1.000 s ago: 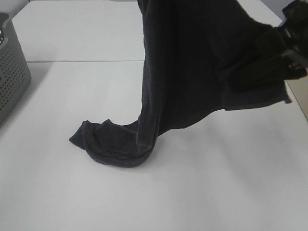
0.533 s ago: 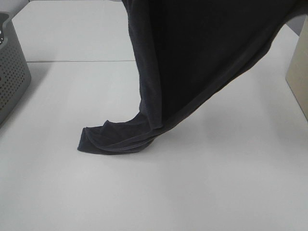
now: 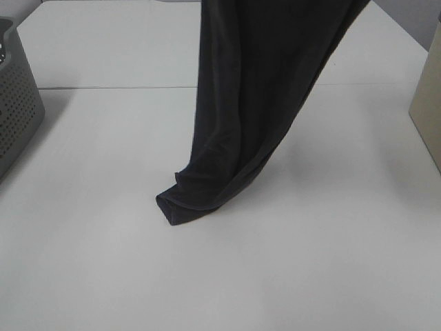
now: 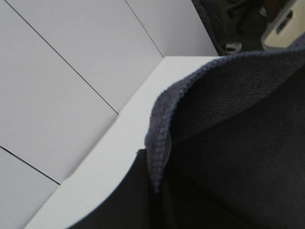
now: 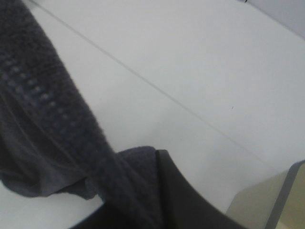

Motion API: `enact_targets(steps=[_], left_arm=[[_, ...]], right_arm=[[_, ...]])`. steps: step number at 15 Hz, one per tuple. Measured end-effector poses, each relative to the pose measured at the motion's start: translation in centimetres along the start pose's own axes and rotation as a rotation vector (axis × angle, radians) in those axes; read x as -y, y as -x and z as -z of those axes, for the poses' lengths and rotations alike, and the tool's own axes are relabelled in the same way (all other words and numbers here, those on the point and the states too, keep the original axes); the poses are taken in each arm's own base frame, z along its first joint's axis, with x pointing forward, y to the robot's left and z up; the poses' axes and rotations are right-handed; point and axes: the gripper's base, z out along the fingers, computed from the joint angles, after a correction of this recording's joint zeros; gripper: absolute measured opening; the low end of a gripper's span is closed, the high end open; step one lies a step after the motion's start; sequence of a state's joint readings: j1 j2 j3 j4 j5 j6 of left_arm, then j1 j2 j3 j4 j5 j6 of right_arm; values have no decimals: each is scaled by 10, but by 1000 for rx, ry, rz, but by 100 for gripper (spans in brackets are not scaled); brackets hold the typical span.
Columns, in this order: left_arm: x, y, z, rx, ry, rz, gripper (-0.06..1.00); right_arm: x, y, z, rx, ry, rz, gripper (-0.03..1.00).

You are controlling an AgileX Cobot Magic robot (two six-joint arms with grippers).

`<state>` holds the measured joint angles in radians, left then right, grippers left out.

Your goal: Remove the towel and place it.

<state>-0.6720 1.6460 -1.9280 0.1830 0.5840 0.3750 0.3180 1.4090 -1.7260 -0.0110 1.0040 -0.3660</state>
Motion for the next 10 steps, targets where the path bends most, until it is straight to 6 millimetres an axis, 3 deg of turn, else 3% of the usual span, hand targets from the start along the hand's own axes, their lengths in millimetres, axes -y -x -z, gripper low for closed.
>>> enact_targets(steps=[1, 5, 10], left_arm=[[-16, -2, -5, 60, 69, 5, 0], [-46, -15, -23, 181, 208, -1, 0], [-70, -38, -59, 394, 362, -27, 0]], right_arm=[[8, 17, -10, 84, -49, 14, 1], [22, 61, -23, 342, -124, 5, 1], [29, 92, -60, 561, -142, -19, 1]])
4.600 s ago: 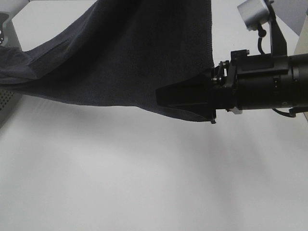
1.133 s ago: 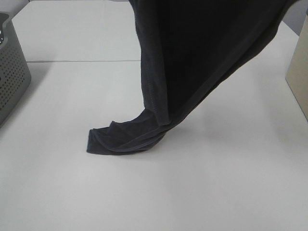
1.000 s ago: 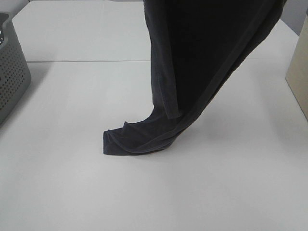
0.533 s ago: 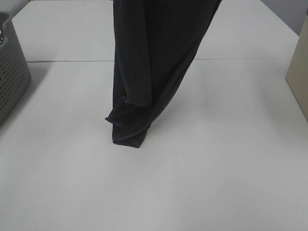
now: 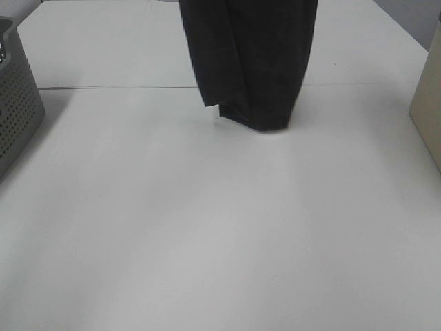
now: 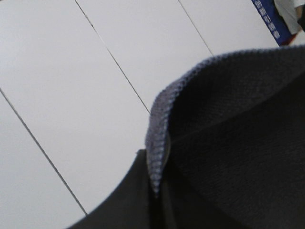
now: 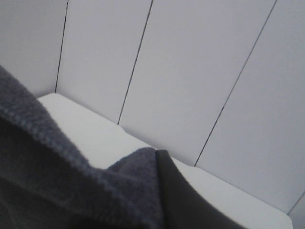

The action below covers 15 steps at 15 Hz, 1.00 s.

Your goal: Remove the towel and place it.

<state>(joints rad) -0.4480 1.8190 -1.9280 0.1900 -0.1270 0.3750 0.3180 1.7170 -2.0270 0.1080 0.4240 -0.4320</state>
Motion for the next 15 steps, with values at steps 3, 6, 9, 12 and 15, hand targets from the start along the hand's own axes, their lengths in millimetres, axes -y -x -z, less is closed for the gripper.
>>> enact_targets(steps=[3, 6, 9, 12, 15], left_arm=[[11, -19, -14, 138, 46, -5, 0], [13, -26, -18, 218, 79, -10, 0], [2, -44, -20, 199, 107, -23, 0], [-1, -57, -22, 178, 118, -19, 0], [4, -66, -26, 210, 127, -16, 0]], right_arm=[[-1, -4, -21, 101, -27, -24, 1], [1, -4, -29, 162, -60, -30, 1], [2, -3, -33, 206, -84, -30, 1], [1, -12, -45, 208, -91, -29, 1], [0, -19, -57, 230, -108, -34, 1]])
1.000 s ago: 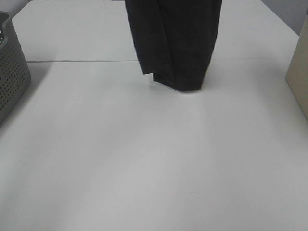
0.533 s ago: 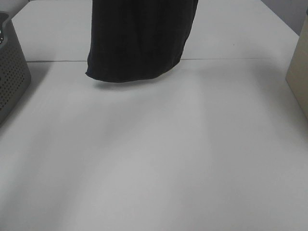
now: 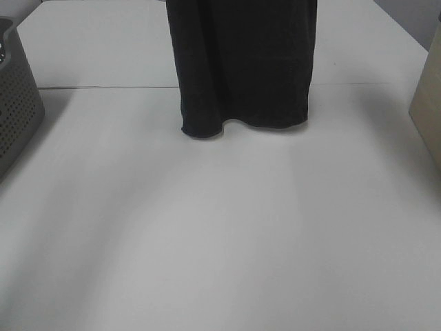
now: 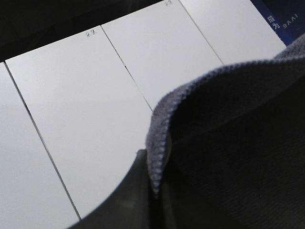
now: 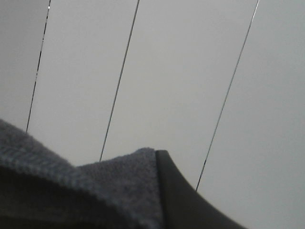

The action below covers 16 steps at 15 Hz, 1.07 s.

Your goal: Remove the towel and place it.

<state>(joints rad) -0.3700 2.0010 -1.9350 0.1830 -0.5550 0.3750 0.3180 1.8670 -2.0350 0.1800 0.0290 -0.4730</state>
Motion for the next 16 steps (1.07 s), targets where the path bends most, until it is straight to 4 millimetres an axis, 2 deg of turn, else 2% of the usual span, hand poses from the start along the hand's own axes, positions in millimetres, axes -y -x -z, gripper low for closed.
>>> enact_targets(steps=[4, 7, 11, 16], left_arm=[[12, -28, -23, 54, 36, -1, 0], [0, -50, -36, 70, 89, -15, 0], [-14, -69, -41, 80, 131, 25, 0], [-8, -87, -41, -2, 107, 32, 0]], right_arm=[[-4, -21, -19, 46, -35, -4, 1], [-6, -34, -39, 86, -57, -4, 1], [-7, -35, -53, 124, -65, -28, 1], [-14, -53, -59, 21, -18, -29, 1]])
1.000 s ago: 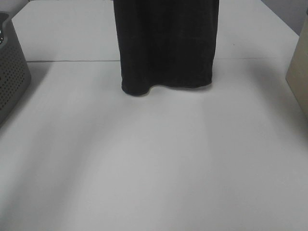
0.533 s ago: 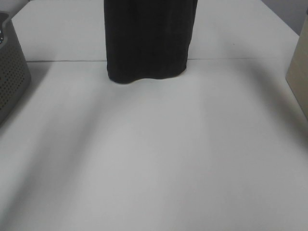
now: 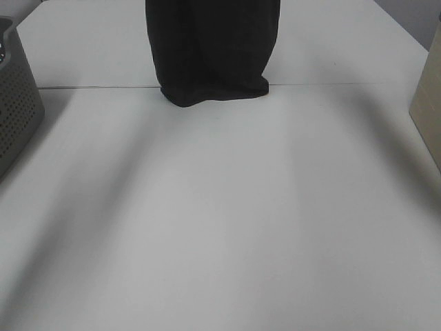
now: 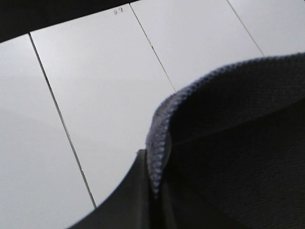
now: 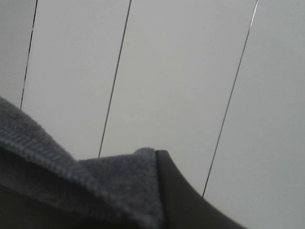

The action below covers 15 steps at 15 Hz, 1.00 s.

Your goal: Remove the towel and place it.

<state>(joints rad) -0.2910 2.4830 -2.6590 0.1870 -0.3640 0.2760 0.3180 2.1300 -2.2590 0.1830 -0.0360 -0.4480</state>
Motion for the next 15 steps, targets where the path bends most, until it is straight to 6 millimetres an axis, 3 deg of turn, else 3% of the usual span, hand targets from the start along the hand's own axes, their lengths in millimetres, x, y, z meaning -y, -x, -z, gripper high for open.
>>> enact_targets(steps=[3, 5, 9, 12, 15], left_arm=[[7, -15, 2, -245, -74, 8, 0], [9, -6, 5, -465, -143, 23, 0], [-14, 56, 25, -847, -266, 102, 0], [-31, 98, 44, -999, -342, 166, 0], [-30, 107, 57, -1119, -420, 222, 0]], right_arm=[[-9, -17, 3, -203, 96, -32, 1], [-12, -18, 14, -352, 166, -55, 1], [-7, 21, 59, -562, 268, -99, 1], [-5, 42, 92, -711, 338, -114, 1], [-5, 55, 117, -820, 391, -135, 1]])
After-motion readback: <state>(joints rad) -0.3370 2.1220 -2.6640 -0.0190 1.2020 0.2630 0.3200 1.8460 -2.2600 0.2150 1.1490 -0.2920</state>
